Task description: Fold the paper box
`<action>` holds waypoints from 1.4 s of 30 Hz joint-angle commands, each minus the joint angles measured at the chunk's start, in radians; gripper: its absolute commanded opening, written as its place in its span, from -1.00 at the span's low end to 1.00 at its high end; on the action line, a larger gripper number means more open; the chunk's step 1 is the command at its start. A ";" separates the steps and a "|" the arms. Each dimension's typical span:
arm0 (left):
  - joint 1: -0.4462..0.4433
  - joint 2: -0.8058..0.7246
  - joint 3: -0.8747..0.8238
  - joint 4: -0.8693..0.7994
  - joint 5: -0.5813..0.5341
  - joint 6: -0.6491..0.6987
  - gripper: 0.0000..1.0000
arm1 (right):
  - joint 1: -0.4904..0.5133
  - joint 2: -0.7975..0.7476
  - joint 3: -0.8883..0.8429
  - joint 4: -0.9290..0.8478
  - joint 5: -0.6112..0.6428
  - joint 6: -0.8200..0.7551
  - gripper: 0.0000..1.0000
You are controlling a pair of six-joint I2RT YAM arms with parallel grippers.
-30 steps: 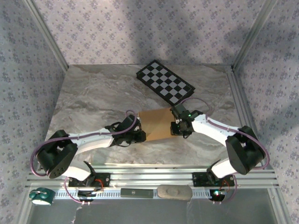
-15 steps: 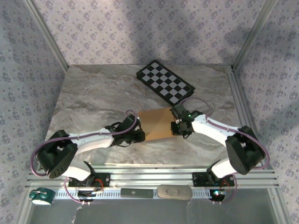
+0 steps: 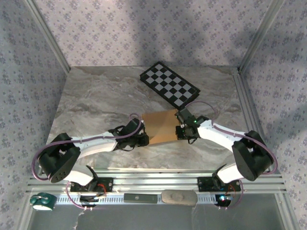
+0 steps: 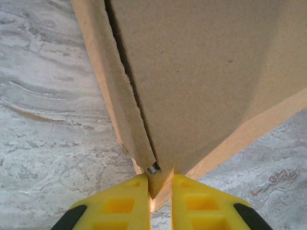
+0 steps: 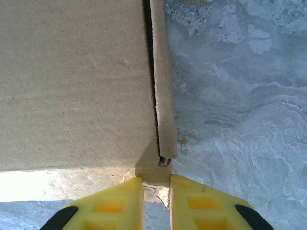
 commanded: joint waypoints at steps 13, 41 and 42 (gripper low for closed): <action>-0.004 0.110 0.134 -0.104 -0.103 0.102 -0.71 | 0.000 0.002 -0.023 0.044 0.025 0.047 -0.58; -0.004 0.130 0.178 -0.158 -0.128 0.142 -0.58 | -0.011 -0.015 -0.074 0.127 0.064 0.003 -0.63; -0.004 0.130 0.177 -0.158 -0.129 0.143 -0.58 | -0.011 -0.017 -0.074 0.127 0.066 0.002 -0.63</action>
